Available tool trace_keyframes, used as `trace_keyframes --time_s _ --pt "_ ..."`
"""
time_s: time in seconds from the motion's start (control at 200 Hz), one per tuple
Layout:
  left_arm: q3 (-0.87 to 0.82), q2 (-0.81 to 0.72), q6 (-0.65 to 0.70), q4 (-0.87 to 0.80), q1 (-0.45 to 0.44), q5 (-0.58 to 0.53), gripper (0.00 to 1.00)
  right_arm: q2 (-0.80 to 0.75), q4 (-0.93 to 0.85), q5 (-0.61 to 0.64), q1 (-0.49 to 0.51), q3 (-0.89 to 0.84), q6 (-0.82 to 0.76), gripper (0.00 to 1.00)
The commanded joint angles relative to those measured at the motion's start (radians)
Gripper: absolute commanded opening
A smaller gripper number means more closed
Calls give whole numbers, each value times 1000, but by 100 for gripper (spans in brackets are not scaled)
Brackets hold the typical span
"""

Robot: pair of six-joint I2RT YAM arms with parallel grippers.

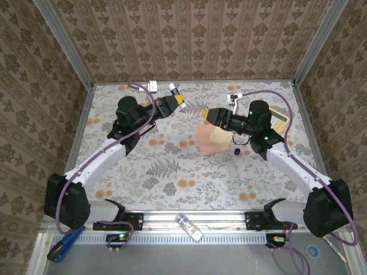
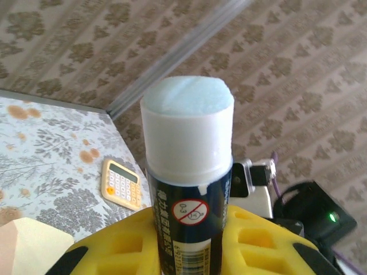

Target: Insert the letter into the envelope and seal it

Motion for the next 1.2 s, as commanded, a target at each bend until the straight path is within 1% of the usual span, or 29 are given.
trace_keyframes --time_s 0.0,0.145,0.31,0.35,0.42,0.77,0.96,1.05,1.195 --pt "-19 13 -59 117 -12 -102 0 13 193 159 24 -11 104 83" --pt "-48 23 -89 156 -27 -153 0 69 281 205 54 -1 145 79" --pt "-76 55 -160 247 -38 -180 0 142 375 203 88 27 186 73" --pt "-81 64 -179 272 -39 -183 0 186 404 201 94 33 202 71" --pt "-86 81 -209 311 -40 -187 0 213 442 199 105 43 215 70" --pt "-101 105 -245 361 -49 -197 0 276 515 197 137 88 223 69" --pt "-101 120 -271 397 -62 -203 0 321 560 189 140 107 246 64" --pt "-100 126 -275 403 -69 -204 0 335 579 184 141 115 260 59" --pt "-99 139 -284 420 -77 -206 0 343 587 180 142 124 265 58"
